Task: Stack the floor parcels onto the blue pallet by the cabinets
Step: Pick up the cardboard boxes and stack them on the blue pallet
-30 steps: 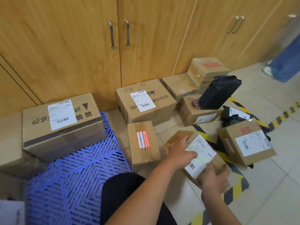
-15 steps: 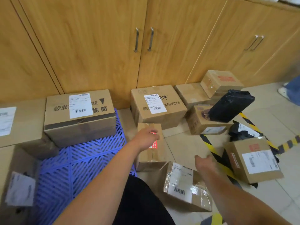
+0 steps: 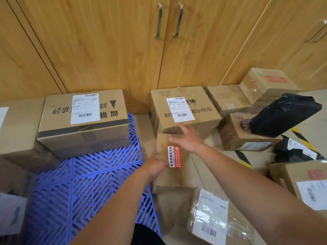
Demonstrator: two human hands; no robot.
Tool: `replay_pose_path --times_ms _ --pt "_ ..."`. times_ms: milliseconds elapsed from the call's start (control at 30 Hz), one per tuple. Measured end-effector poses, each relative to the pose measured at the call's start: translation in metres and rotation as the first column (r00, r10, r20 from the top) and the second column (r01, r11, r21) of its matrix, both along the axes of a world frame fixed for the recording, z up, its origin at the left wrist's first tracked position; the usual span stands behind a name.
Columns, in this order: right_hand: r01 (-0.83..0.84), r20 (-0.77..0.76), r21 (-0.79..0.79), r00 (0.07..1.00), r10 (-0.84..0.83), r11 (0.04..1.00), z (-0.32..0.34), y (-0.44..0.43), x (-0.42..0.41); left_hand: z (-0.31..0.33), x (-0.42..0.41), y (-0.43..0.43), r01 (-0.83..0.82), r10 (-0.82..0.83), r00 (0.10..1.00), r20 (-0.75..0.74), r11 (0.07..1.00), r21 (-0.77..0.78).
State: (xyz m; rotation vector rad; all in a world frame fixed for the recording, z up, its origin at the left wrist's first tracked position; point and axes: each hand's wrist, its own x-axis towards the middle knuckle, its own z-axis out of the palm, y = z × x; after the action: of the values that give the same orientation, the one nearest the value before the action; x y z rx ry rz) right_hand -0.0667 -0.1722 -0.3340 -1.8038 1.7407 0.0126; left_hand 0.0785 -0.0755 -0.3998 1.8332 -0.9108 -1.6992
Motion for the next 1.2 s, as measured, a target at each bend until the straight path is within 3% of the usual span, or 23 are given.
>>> replay_pose_path --times_ms 67,133,233,300,400,467,533,600,733,867,1000,1100,1200 --pt "-0.073 -0.074 0.118 0.994 0.082 0.99 -0.01 0.01 0.007 0.014 -0.01 0.003 0.175 -0.175 0.984 0.038 0.985 0.01" --pt "-0.011 -0.168 0.182 0.985 0.042 0.983 -0.023 0.027 0.007 0.033 -0.016 0.013 0.329 -0.332 0.94 0.076 0.943 0.039" --pt "0.141 -0.281 0.095 0.953 -0.11 0.985 -0.034 0.049 -0.006 0.036 -0.02 0.022 0.511 -0.52 0.85 0.085 0.853 0.107" --pt "0.254 -0.288 0.01 0.927 -0.24 0.967 -0.034 0.052 -0.026 0.035 -0.022 0.023 0.508 -0.516 0.851 0.097 0.856 0.092" --pt "0.361 -0.233 -0.019 0.905 -0.356 0.932 -0.03 0.041 -0.065 0.033 -0.024 0.009 0.321 -0.325 0.937 0.129 0.946 0.052" --pt "0.396 -0.206 -0.003 0.898 -0.388 0.918 -0.028 0.038 -0.087 0.042 -0.03 0.001 0.089 -0.087 0.989 0.119 0.996 -0.01" --pt "0.353 -0.305 -0.072 0.883 -0.357 0.933 -0.031 0.042 -0.103 0.047 -0.042 -0.005 -0.167 0.167 0.986 0.022 0.986 -0.02" --pt "0.274 -0.445 -0.136 0.842 -0.306 0.952 -0.038 0.049 -0.115 0.05 -0.056 -0.004 -0.271 0.27 0.962 -0.048 0.963 -0.01" --pt "0.22 -0.332 -0.188 0.903 -0.273 0.957 -0.037 0.038 -0.101 0.05 -0.055 -0.002 -0.299 0.298 0.947 -0.122 0.954 0.012" --pt "-0.041 -0.169 -0.239 0.986 0.0 0.97 -0.018 0.0 -0.034 0.033 -0.026 -0.002 -0.445 0.445 0.895 -0.038 0.896 0.01" --pt "-0.289 -0.233 -0.253 0.945 0.231 0.923 -0.015 -0.026 0.039 0.023 -0.011 0.003 -0.479 0.48 0.877 0.0 0.877 0.033" --pt "-0.207 -0.293 -0.187 0.945 0.146 0.96 -0.025 -0.037 0.07 0.017 -0.001 0.005 -0.471 0.471 0.882 0.011 0.881 0.039" --pt "-0.151 -0.302 -0.327 0.952 0.048 0.933 -0.037 -0.028 0.072 0.016 0.007 0.008 -0.444 0.442 0.895 0.057 0.895 0.044"
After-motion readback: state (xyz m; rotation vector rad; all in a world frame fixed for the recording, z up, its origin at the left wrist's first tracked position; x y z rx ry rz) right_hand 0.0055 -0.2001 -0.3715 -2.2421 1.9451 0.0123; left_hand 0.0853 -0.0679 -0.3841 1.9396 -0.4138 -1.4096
